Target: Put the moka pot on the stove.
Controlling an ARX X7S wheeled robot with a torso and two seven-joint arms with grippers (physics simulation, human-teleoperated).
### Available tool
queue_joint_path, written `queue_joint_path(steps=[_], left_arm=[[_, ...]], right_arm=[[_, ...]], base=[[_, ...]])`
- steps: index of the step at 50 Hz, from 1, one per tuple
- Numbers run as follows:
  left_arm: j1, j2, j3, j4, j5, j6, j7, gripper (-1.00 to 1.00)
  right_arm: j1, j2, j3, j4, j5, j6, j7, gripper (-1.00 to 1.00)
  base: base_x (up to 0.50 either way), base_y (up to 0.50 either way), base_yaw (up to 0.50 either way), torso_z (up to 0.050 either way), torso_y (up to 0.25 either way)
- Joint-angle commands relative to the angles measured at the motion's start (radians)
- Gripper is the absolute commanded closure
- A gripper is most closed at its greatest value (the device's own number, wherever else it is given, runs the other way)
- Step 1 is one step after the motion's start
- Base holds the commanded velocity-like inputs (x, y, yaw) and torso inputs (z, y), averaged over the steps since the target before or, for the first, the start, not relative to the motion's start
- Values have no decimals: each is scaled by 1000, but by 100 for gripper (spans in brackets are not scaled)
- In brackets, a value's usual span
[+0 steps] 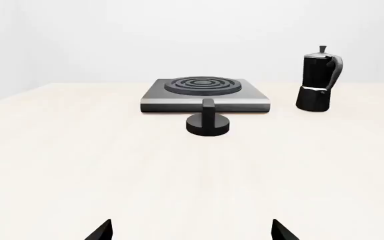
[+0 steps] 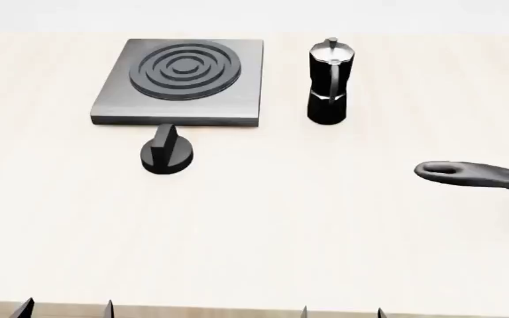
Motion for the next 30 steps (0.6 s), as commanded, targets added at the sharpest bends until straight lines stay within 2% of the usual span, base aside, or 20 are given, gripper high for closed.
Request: queue_joint_path(steps=[1, 9, 14, 18, 30], left_arm=[[1, -29, 34, 3, -29, -1, -34, -100], [-1, -49, 61, -40, -39, 50, -52, -100], [-24, -54, 77, -216, -39, 208, -52, -100], [-13, -62, 90, -178, -42, 188, -55, -100], [-11, -76, 112, -152, -56, 184, -70, -100]], right_arm=[[0, 9, -13, 0, 9, 0, 13, -100], [2, 35, -40, -3, 51, 19, 43, -100], [2, 43, -50, -2, 68, 17, 58, -100], [-1, 42, -45, 12, 100, -28, 65, -100], [2, 64, -71, 13, 127, -24, 82, -100]], base=[[0, 0, 0, 0, 0], [0, 0, 0, 0, 0], [0, 0, 0, 0, 0], [0, 0, 0, 0, 0], [0, 0, 0, 0, 0]])
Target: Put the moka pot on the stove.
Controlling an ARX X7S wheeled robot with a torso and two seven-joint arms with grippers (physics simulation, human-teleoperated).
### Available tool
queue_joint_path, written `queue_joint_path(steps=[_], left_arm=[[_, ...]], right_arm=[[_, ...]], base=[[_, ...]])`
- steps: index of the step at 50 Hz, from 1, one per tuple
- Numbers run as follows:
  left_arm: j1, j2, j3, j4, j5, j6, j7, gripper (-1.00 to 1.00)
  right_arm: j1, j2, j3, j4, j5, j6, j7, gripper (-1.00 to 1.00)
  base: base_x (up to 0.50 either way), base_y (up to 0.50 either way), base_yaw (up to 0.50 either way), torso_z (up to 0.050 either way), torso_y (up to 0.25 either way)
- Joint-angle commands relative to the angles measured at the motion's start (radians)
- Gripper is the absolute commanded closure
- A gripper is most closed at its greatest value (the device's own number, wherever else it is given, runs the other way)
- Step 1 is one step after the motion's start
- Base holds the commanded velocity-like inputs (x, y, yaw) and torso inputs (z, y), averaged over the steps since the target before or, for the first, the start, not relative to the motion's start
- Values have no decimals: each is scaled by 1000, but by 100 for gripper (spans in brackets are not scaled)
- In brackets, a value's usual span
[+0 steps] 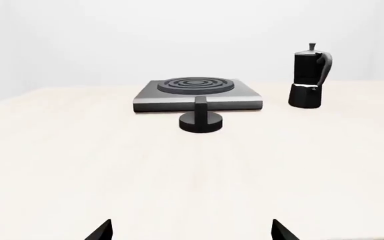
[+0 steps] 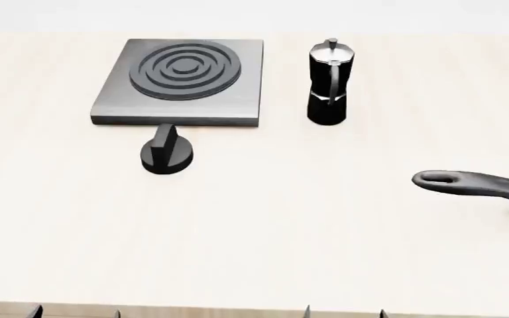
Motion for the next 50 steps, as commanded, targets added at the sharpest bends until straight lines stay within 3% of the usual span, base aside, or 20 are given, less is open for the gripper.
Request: queue_joint_path(steps=[1, 6, 7, 29, 50], left_arm=[[-2, -16, 25, -9, -7, 25, -17, -100], [-7, -23, 32, -15, 2, 36, -27, -100], [8, 50, -66, 21, 33, -11, 69, -100], [6, 2, 7, -3, -7, 35, 5, -100], [27, -27, 38, 57, -30, 35, -21, -100]], right_arm=[[1, 18, -19, 3, 33, -6, 21, -100], [2, 23, -25, 2, 39, 1, 28, -100], [-1, -42, 52, -4, -30, 16, -48, -100], [48, 5, -38, 293, -29, -228, 13, -100], [24, 27, -93, 183, 6, -214, 20, -100]], base=[[0, 0, 0, 0, 0], [0, 0, 0, 0, 0], [0, 0, 0, 0, 0], [0, 0, 0, 0, 0], [31, 0, 0, 0, 0]])
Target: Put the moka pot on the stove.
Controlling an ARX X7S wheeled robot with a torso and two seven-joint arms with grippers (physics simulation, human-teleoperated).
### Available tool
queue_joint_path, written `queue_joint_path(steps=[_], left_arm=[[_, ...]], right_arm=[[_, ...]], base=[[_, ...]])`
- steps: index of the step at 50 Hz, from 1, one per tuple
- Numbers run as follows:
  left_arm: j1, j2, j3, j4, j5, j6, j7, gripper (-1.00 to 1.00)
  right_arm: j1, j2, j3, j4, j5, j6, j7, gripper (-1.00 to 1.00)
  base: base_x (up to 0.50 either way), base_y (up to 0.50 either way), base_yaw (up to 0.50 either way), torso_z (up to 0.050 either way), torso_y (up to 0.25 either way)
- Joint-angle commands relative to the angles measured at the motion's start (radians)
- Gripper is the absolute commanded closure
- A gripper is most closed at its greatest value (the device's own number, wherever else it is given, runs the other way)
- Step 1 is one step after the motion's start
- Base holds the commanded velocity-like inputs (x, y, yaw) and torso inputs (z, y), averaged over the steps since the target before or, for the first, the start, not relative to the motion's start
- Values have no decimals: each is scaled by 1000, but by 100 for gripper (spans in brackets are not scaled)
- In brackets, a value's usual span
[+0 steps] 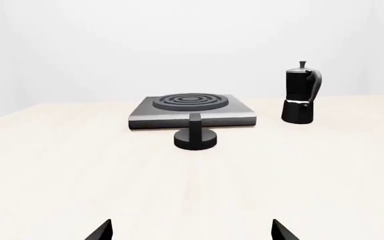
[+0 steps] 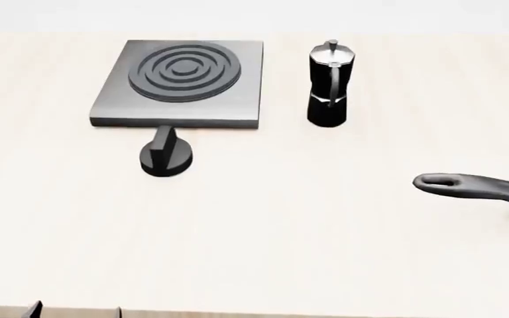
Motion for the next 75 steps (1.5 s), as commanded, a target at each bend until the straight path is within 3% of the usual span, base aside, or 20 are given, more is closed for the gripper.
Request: queue_joint_path(steps=[1, 75], left_arm=[[15, -1, -4, 43, -13, -21, 2, -100], [18, -65, 65, 82, -62, -14, -72, -100]], right_arm=[[-10, -2, -15, -42, -10, -7, -9, -100], [-11, 57, -90, -87, 63, -24, 56, -100]], base=[[137, 0, 0, 0, 0], [161, 0, 0, 0, 0]])
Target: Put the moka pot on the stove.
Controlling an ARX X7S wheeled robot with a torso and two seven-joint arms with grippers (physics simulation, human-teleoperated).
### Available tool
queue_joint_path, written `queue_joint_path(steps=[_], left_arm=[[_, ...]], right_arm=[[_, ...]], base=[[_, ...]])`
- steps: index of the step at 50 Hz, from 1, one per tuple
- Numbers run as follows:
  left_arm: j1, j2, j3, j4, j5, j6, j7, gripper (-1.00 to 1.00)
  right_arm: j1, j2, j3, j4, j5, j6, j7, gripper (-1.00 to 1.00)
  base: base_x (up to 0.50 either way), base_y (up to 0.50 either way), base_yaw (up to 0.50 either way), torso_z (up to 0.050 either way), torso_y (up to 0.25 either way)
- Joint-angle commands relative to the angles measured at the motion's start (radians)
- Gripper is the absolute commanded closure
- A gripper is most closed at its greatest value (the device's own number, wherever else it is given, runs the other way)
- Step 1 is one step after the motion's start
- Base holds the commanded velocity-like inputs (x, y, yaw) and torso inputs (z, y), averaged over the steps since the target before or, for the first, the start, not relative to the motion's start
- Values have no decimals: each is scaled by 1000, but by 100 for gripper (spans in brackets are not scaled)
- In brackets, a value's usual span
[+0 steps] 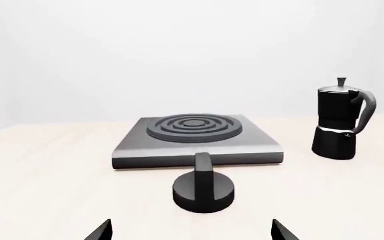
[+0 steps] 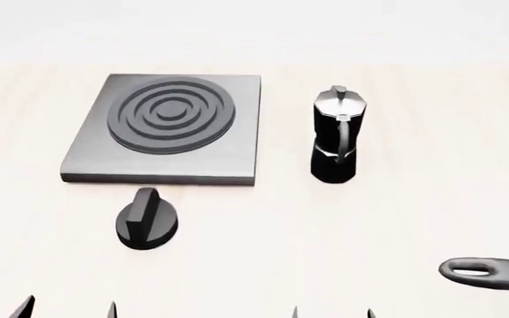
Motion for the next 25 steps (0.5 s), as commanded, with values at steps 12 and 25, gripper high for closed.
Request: queue_joint_path(steps=[12, 25], left_arm=[[12, -3, -4, 35, -21, -24, 4, -100], [12, -9, 3, 34, -26, -21, -5, -100]], right_arm=[[1, -3, -9, -4, -11, -5, -5, -100], [4, 4, -17, 4, -6, -9, 5, -100]], base=[[184, 0, 0, 0, 0], [192, 0, 0, 0, 0]])
